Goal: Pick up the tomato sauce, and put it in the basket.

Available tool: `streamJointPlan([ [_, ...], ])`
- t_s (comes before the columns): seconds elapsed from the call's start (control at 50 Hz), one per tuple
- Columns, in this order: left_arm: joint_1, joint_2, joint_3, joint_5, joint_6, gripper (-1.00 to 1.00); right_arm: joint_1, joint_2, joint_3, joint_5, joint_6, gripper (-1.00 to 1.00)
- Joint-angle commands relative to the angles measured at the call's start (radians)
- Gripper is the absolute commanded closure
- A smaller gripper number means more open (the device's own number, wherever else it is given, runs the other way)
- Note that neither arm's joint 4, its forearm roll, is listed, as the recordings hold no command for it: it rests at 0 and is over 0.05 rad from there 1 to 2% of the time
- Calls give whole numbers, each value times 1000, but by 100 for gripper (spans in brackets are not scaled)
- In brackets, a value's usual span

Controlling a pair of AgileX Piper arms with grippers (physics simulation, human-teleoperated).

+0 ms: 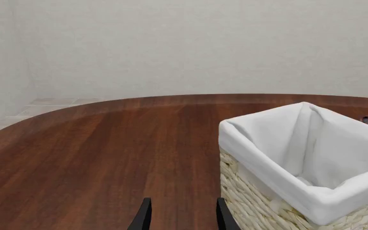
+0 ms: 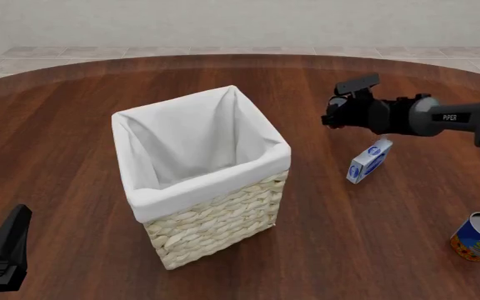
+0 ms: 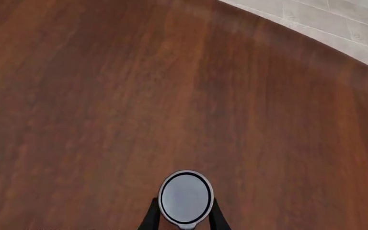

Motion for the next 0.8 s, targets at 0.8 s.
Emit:
streamJointPlan([
  [0.8,0,0,0,0,0,-100,251,-449,64,191,-34,100],
])
